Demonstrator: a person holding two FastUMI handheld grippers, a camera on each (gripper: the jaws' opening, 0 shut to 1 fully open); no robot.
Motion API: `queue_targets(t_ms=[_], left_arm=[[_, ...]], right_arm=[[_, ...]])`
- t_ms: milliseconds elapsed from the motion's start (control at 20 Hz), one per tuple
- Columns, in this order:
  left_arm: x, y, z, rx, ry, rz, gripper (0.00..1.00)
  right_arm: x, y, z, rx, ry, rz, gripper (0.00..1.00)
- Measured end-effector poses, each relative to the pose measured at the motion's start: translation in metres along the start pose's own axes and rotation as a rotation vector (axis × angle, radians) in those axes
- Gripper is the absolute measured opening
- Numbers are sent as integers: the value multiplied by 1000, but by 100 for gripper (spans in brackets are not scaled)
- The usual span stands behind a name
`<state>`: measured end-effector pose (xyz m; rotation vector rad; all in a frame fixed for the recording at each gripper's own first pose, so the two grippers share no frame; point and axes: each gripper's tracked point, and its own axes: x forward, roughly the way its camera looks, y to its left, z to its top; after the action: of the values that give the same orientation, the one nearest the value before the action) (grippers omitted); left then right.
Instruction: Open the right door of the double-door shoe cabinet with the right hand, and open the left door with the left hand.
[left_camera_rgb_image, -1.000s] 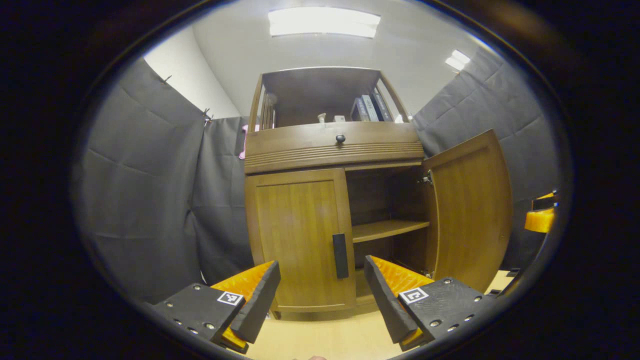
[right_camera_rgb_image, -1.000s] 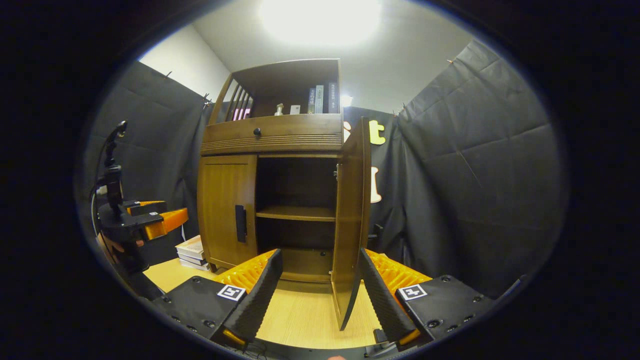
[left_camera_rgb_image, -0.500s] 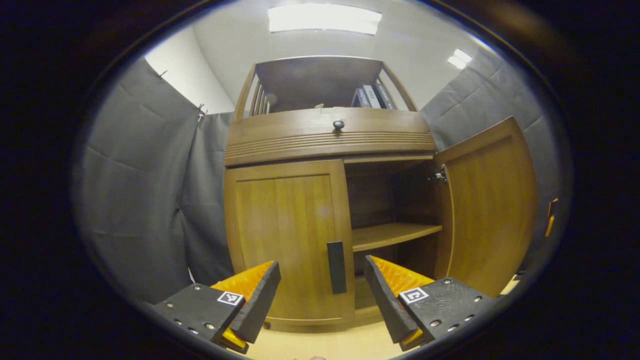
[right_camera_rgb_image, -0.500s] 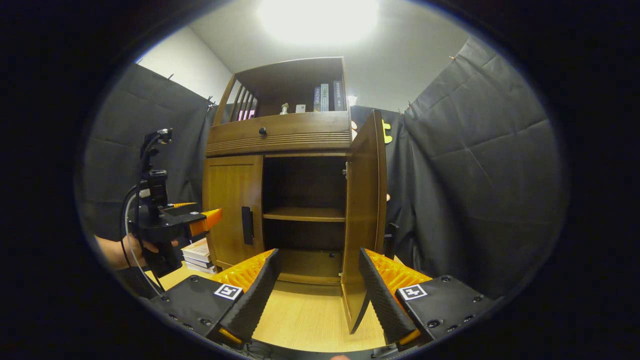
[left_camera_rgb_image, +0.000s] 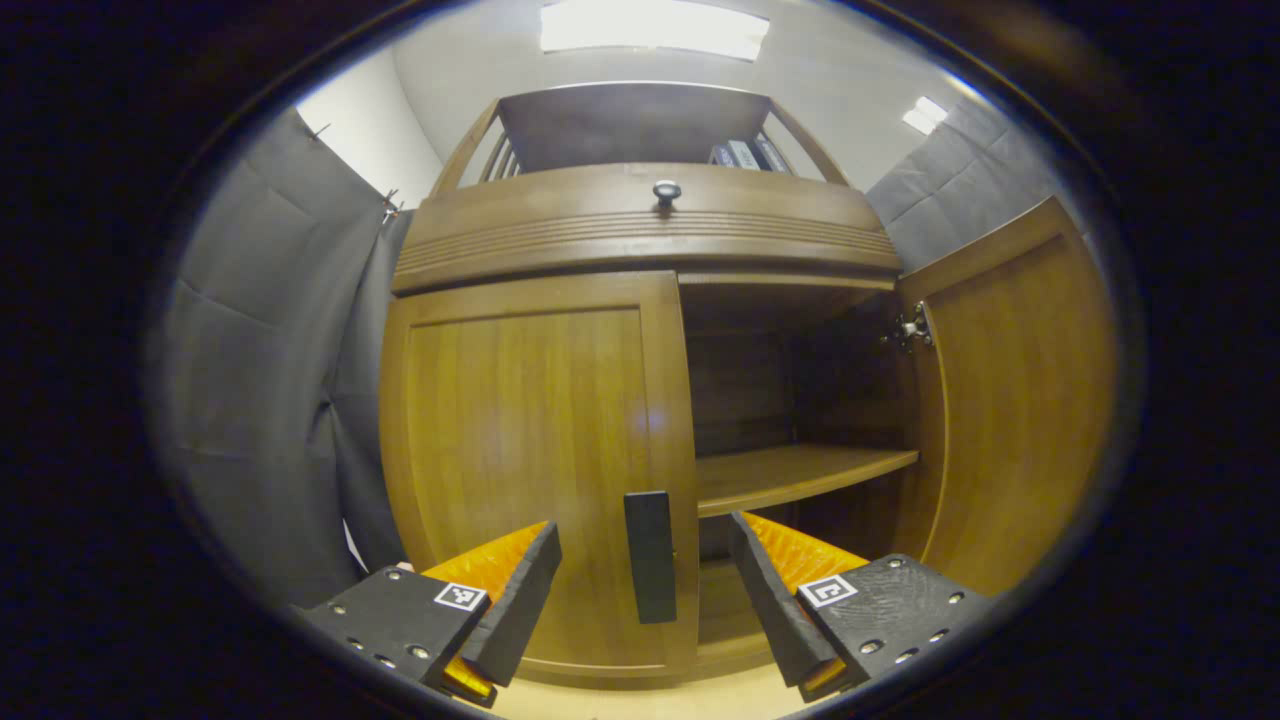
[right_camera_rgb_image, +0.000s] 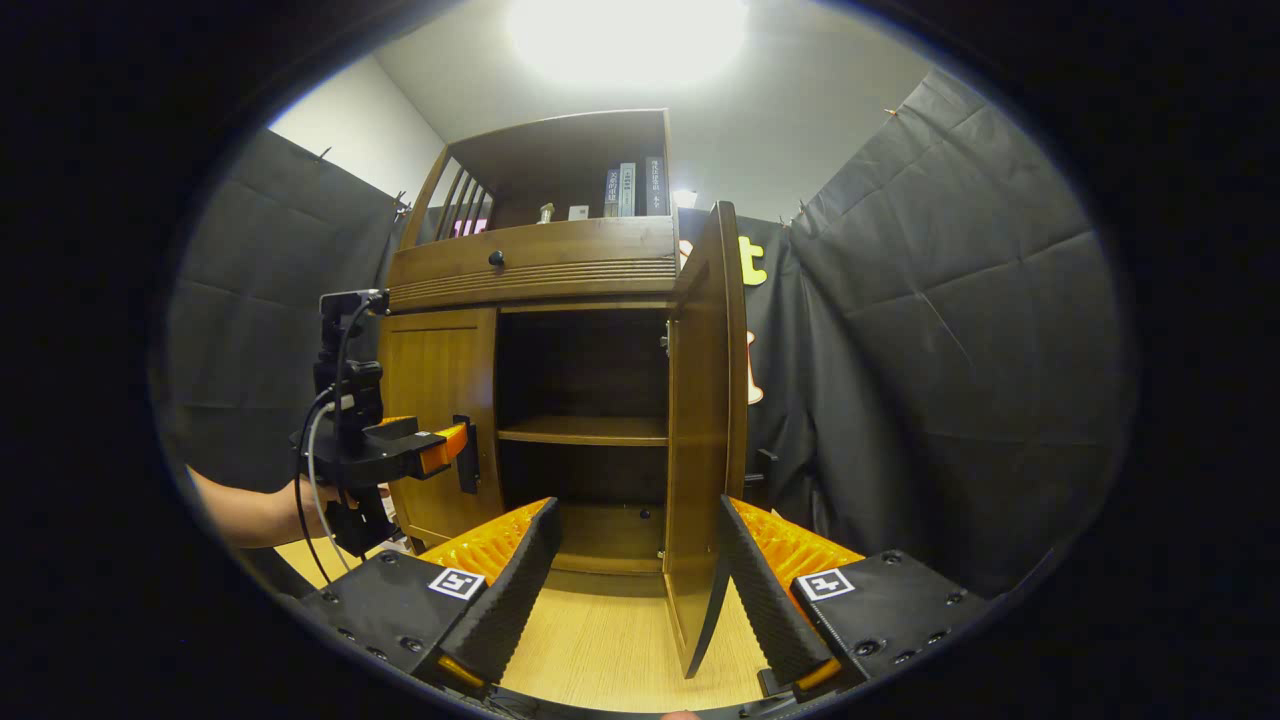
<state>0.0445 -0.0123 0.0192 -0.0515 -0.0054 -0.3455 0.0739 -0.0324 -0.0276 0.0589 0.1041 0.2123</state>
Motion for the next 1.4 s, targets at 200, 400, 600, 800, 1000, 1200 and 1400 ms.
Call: queue_targets(t_ms=[200,400,600,800,1000,1200,1400], left_arm=[[3,-2,-8,-8,19,9,99],[4,-10,-12,-27,52,20,86],[8,-23,-8,-68,90,9,55],[19,-27,-14,-25,109,-9,38],[14,-26,-18,-34,138,-8,23],[8,-24,-18,-42,152,-6,23],[3,-19,-4,-47,158,-11,23]], right_arm=[[9,-1,-2,-5,5,-11,97],[16,2,-9,-14,6,-4,98],[23,4,-13,-11,2,-1,97],[27,9,-18,-14,6,11,98],[29,11,-17,-22,4,9,97],[26,11,-11,-10,-12,3,98],[21,15,-10,-7,-12,5,98]])
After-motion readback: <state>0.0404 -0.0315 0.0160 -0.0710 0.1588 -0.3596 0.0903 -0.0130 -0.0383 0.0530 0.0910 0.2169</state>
